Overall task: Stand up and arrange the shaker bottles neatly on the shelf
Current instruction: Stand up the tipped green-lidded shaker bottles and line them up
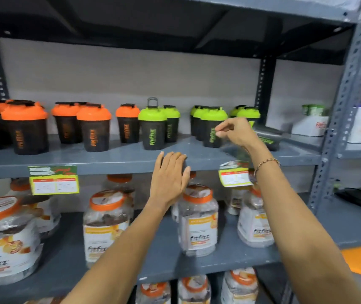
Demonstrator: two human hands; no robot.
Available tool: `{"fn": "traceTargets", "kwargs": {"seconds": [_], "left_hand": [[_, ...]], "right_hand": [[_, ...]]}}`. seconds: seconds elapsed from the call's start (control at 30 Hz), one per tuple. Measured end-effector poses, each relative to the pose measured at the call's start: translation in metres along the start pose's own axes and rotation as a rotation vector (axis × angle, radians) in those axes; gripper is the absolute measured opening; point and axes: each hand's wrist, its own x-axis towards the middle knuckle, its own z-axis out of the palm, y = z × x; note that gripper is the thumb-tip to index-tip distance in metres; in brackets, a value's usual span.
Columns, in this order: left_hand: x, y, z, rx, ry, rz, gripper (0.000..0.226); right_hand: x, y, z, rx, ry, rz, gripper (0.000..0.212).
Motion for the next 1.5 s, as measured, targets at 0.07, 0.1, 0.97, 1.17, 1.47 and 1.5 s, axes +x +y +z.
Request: {"fn": "traceTargets", "kwargs": {"seconds": [0.07, 0.1, 0.97, 1.17, 1.47, 1.5], "left_hand": [[0.01, 0.03, 0.014, 0.003, -0.018, 0.024, 0.04], [0.014, 0.041, 0.019, 0.011, -0.024, 0.032, 0.04], [0.023, 0.072, 0.041, 0.287, 0.006, -0.043, 0.044], [0.023, 0.07, 0.042, 0.27, 0.005, -0.034, 0.046], [0.022, 0.067, 0.047, 0.24, 0.086, 0.012, 0.042], [0.022, 0.068, 0.047, 0.237, 0.092, 0.003, 0.04]], "right_hand": [[0.006, 0.026, -0.041, -0.07, 0.033, 0.012, 0.017], [0.01, 0.04, -0.059, -0.105, 0.058, 0.023, 0.017], [0.053, 0.125, -0.108, 0.254, -0.231, 0.196, 0.024], [0.052, 0.136, -0.079, 0.404, -0.274, 0.24, 0.058], [0.062, 0.139, -0.065, 0.172, -0.304, 0.244, 0.074], [0.06, 0.138, -0.065, 0.148, -0.303, 0.242, 0.07]]}}
